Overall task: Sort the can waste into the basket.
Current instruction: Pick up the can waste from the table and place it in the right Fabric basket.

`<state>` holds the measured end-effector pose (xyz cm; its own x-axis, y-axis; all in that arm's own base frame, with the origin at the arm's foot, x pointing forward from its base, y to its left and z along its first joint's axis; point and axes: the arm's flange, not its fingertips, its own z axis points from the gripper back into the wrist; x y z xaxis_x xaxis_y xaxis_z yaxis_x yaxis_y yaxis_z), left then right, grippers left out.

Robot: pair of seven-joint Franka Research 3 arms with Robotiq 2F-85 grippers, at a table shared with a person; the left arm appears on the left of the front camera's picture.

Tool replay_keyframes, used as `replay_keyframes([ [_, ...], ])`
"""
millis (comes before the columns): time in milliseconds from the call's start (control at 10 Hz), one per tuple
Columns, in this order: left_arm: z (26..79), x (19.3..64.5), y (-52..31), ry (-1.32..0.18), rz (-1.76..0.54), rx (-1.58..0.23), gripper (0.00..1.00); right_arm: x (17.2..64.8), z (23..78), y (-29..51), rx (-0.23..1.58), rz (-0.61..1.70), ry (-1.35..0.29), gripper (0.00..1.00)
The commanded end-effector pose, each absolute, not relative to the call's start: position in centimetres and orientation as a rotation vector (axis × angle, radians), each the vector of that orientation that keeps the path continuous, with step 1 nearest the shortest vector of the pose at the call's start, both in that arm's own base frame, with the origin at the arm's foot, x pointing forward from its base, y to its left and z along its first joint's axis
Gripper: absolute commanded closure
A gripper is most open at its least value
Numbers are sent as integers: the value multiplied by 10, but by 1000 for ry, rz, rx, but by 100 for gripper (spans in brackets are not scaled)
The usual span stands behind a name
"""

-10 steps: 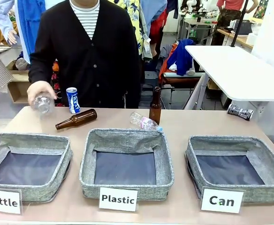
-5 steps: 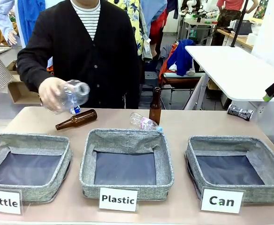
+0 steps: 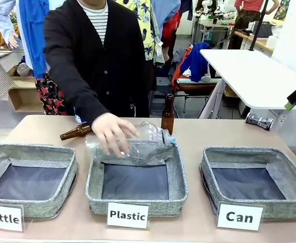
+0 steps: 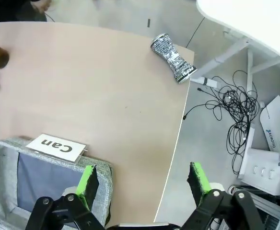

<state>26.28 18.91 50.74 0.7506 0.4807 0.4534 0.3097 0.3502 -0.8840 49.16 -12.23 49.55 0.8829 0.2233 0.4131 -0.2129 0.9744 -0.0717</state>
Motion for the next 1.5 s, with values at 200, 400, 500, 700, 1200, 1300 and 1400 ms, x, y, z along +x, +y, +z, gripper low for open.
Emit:
replay_keyframes([
  [200, 509, 264, 190, -787, 106, -1251, 0, 588, 496, -157, -108, 563, -329, 0],
  [400, 509, 264, 190, -787, 106, -1251, 0, 639, 480, -173, -97, 722, -284, 0],
  [500, 509, 264, 190, -787, 106, -1251, 0, 657, 471, -180, -118, 744, -260, 0],
  [700, 509, 264, 190, -787, 106, -1251, 0, 692, 437, -188, -99, 868, -231, 0],
  [1200, 509, 264, 190, -787, 106, -1251, 0, 753, 374, -181, -85, 910, -272, 0],
  [1300, 509, 264, 190, -787, 106, -1251, 0, 761, 365, -177, -63, 925, -261, 0],
  [1400, 509, 264, 190, -787, 106, -1251, 0, 768, 355, -176, -45, 927, -221, 0],
])
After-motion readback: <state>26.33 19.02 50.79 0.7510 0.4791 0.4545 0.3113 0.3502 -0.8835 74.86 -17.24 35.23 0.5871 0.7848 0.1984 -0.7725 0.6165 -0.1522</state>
